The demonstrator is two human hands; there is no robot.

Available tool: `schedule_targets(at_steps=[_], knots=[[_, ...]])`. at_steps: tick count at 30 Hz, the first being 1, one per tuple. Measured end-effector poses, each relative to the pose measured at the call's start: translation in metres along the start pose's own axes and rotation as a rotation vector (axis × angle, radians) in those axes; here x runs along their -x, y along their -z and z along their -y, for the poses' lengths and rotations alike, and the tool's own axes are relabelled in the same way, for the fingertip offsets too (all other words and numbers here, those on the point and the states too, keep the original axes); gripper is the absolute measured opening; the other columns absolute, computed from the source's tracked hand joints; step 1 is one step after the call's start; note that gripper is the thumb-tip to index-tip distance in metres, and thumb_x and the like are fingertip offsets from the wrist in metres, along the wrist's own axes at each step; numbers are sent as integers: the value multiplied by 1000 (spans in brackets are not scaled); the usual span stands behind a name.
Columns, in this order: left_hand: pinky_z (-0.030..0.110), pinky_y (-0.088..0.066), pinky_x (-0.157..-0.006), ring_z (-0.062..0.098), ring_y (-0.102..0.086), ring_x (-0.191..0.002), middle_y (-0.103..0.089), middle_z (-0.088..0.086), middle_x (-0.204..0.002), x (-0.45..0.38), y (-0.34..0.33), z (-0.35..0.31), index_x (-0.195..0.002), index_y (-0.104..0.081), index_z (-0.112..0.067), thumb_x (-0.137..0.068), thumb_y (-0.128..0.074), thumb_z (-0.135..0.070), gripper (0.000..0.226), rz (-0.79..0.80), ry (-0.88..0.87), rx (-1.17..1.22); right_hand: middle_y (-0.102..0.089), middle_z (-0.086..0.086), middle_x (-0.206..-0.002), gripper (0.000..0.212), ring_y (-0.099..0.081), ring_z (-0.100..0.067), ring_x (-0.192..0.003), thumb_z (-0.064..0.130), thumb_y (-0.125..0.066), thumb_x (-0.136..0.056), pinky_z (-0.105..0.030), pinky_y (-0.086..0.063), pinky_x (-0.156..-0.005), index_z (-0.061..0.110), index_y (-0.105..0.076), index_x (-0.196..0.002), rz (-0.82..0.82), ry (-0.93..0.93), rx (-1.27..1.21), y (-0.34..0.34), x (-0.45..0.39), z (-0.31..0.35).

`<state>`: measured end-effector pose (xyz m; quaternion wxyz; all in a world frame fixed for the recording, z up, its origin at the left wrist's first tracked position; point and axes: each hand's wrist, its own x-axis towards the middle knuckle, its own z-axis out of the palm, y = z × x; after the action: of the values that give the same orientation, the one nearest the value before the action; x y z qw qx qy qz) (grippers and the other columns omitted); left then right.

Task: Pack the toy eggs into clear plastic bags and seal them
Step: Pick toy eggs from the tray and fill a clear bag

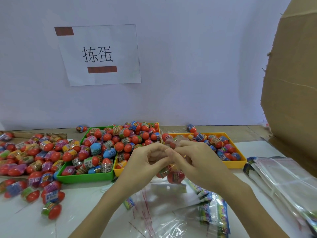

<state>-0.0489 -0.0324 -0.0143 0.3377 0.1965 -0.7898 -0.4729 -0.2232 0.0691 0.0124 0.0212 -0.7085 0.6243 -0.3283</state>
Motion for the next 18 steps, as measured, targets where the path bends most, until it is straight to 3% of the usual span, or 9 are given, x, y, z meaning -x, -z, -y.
schedule_targets(at_steps=[4, 6, 9, 10, 12, 15, 18], knots=[[33, -66, -83, 13, -79, -97, -82, -7, -101, 0, 3, 1, -113, -77, -22, -93, -72, -35, 24, -12, -12, -2, -57, 11, -73, 48, -54, -11, -69, 51, -43, -107, -32, -45, -61, 26, -76, -84, -72, 43, 4, -5, -1, -2], [35, -65, -85, 16, -80, -96, -83, -5, -99, 0, 5, 1, -111, -78, -22, -92, -75, -32, 22, -21, -11, 5, -62, 13, -73, 36, -58, -12, -65, 43, -50, -108, -28, -45, -59, 25, -74, -89, -117, 29, -78, -3, -2, -2], [40, -65, -83, 19, -80, -86, -83, -2, -91, -1, 8, 4, -104, -79, -20, -95, -77, -28, 13, -67, 21, -21, -72, 12, -78, 13, -63, -15, -54, 45, -57, -106, -30, -47, -52, 36, -63, -111, -99, -31, -235, 2, -2, -5], [40, -65, -81, 21, -80, -81, -82, 0, -87, -1, 9, 5, -102, -80, -19, -96, -77, -26, 10, -81, 30, -22, -74, 11, -79, 16, -62, -15, -51, 48, -60, -104, -28, -46, -49, 39, -57, -117, -71, -36, -263, 2, -1, -5], [41, -63, -76, 26, -77, -75, -80, 3, -80, -2, 10, 6, -97, -80, -18, -97, -76, -26, 9, -114, 45, -36, -75, 8, -82, 43, -59, -12, -47, 51, -70, -97, -20, -43, -48, 44, -46, -132, -8, -55, -339, 0, 0, -5], [30, -61, -76, 21, -78, -78, -80, 2, -80, -4, 11, 5, -92, -82, -18, -96, -76, -26, 11, -155, 76, -26, -76, 5, -98, 86, -65, -18, -49, 52, -85, -81, -24, -52, -50, 49, -32, -148, 105, -123, -565, -4, 0, -1], [25, -60, -79, 20, -78, -79, -81, 5, -82, -4, 15, 2, -90, -83, -16, -97, -75, -30, 18, -128, 103, 46, -67, 8, -94, 93, -59, -14, -56, 44, -91, -79, -26, -52, -57, 53, -32, -151, 102, -136, -553, -6, 0, 0]])
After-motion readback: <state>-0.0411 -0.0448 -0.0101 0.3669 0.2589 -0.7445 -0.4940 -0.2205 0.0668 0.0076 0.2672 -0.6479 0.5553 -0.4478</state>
